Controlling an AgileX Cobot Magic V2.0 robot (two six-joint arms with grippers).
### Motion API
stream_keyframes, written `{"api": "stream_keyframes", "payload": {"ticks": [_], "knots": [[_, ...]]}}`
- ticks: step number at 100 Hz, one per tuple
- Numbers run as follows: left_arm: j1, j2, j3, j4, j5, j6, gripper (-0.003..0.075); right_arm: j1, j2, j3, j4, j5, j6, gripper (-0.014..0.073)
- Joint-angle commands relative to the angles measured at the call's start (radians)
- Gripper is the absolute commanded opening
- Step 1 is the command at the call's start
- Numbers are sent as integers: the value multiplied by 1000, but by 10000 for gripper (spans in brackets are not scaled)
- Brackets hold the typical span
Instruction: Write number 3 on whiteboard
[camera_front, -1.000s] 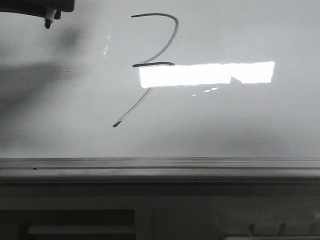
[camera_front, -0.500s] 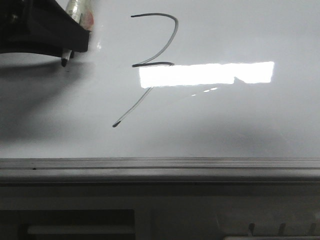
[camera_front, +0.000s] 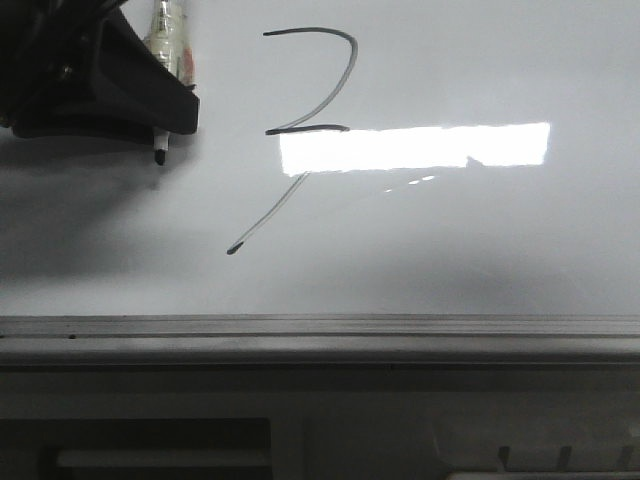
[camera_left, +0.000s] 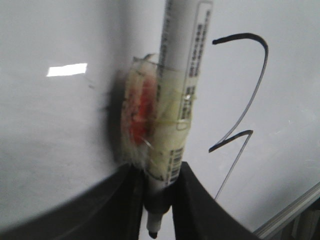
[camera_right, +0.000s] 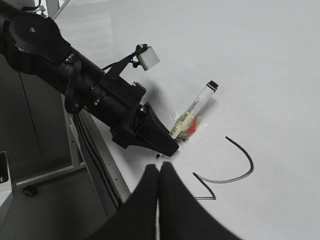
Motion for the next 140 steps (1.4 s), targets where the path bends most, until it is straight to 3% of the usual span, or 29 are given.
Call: {"api": "stream_keyframes", "payload": {"ticks": [1,10,32,56,83,104,117,129,140], "knots": [[1,14,-20,-34,-54,-10,-14,-6,-6,-23,25,-58,1,-61],[1,15,-20,-54,-54,-10,37,-6,-6,-23,25,-57,1,-61],[1,15,-20,-64,-60,-10,267,-6,-6,-23,25,-57,1,-61],[1,15,-20,-63,-74,-10,360,-6,-6,-23,25,-57,1,-61],[1,-45,-22,-63,-70,-10,564,-6,-22,-21,25,-59,1,-61],[1,-221,-22,-21,-103,-4,567,-6,-133,37,-16,-164,1,-61],[1,-357,-20,86,-89,-4,551,-6,-224,107,-66,-222,1,-61],[1,-513,19,192,-68,-4,429,-6,-334,212,-149,-268,1,-61],[1,-663,88,283,-19,-4,260,-6,-454,335,-186,-318,1,-61]]}}
